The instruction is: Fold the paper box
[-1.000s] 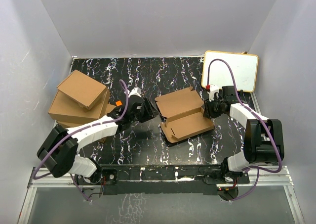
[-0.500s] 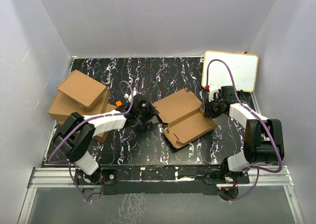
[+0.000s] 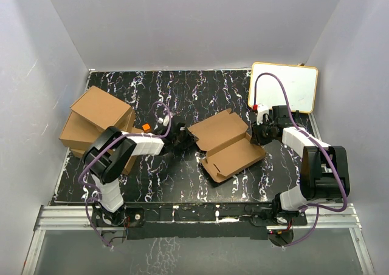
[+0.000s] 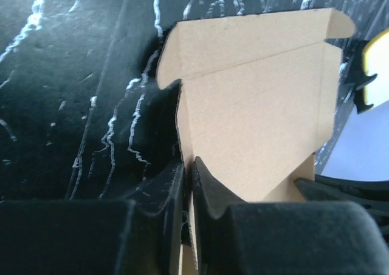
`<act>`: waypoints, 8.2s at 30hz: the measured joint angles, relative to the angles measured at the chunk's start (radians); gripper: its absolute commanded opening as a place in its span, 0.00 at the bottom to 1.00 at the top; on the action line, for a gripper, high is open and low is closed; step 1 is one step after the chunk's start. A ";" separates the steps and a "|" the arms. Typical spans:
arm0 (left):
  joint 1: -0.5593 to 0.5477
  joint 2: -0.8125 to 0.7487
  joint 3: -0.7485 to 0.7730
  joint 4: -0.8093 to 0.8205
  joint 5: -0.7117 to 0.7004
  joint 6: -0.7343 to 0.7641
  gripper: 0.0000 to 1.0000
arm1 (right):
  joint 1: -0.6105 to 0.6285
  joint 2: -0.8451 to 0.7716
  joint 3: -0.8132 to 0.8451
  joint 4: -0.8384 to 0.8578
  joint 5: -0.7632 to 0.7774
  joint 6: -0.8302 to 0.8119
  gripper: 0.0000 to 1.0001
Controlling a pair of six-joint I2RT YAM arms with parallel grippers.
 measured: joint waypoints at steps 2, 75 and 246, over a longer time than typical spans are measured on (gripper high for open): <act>0.000 0.008 0.003 0.022 0.006 -0.001 0.00 | 0.000 0.000 0.000 0.000 0.000 -0.002 0.21; 0.004 -0.354 -0.246 0.592 0.198 1.107 0.00 | -0.153 0.087 -0.085 0.555 -0.859 0.272 0.18; 0.148 -0.419 -0.130 -0.394 0.121 0.742 0.00 | -0.054 -0.192 -0.173 0.515 -0.653 0.120 0.08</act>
